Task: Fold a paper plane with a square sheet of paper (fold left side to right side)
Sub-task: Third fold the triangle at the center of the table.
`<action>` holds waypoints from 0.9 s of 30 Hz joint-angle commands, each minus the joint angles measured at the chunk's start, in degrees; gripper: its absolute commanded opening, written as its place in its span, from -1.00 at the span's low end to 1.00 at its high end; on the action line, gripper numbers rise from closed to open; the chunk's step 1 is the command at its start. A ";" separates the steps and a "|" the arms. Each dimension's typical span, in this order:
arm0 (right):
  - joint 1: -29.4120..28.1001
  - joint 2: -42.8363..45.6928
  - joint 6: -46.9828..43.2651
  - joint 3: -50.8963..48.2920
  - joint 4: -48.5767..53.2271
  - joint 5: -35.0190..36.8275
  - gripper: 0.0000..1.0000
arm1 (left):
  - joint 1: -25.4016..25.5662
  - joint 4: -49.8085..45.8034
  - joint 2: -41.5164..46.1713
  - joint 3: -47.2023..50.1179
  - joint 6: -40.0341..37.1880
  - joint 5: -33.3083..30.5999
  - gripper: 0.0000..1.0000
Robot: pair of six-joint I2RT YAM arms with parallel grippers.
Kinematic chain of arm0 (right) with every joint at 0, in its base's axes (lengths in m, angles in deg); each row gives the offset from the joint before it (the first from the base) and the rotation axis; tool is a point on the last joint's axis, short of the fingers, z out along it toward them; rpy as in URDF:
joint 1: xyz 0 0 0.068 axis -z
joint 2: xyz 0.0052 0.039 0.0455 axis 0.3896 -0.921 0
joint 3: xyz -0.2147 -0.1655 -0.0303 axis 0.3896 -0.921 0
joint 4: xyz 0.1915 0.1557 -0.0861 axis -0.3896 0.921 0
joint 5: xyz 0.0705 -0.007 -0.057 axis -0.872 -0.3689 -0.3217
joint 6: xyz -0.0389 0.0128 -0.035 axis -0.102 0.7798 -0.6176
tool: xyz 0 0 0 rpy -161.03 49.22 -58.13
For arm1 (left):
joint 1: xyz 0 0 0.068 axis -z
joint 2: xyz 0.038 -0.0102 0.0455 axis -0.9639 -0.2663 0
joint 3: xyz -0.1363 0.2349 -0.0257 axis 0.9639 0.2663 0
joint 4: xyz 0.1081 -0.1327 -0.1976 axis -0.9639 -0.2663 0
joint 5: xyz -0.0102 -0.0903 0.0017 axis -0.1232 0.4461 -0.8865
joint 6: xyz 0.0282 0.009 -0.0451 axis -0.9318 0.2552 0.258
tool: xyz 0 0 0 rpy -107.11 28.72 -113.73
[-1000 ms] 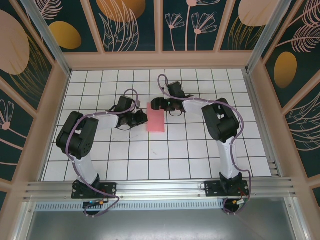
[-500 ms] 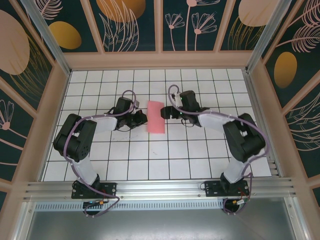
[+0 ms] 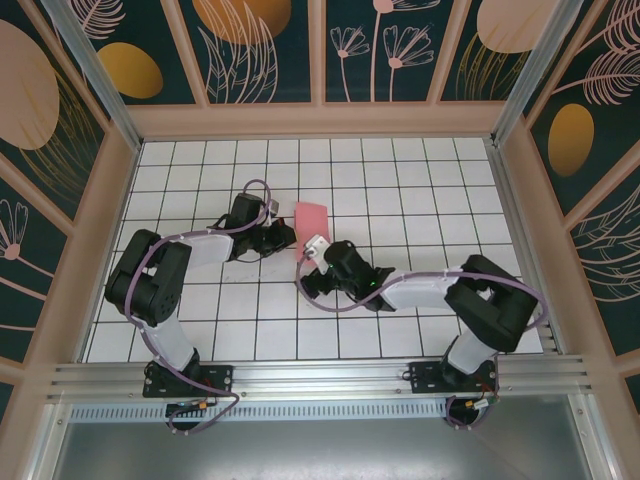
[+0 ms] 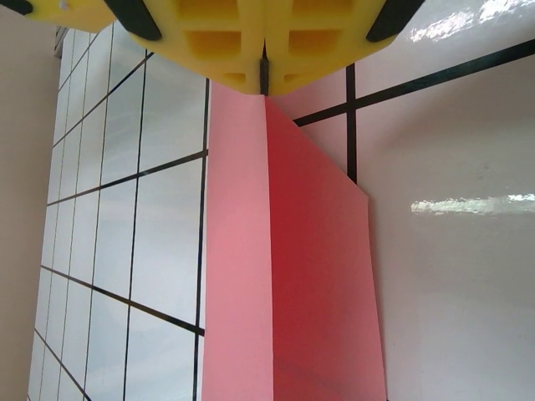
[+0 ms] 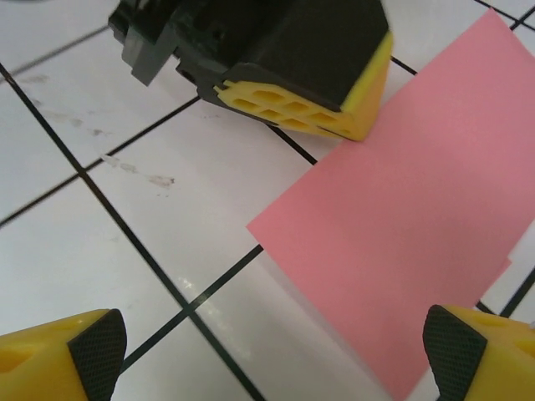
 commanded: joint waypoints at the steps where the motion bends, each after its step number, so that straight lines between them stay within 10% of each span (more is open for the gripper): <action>1: -2.29 -4.72 -7.82 3.94 -1.65 8.99 0.90 | 0.13 1.27 1.47 0.70 0.55 1.16 -0.90; 11: -3.90 -13.41 -14.86 11.61 -0.08 15.12 0.68 | 0.13 0.66 1.47 0.35 0.12 1.41 -0.90; 21: -3.08 -11.90 -15.56 11.30 0.44 14.85 -0.36 | 0.13 -0.82 1.42 -0.29 -1.09 0.97 -0.87; 27: -2.76 -10.92 -16.10 11.10 3.49 11.86 -1.00 | 0.13 -7.79 2.21 -4.81 -5.77 -1.39 -0.45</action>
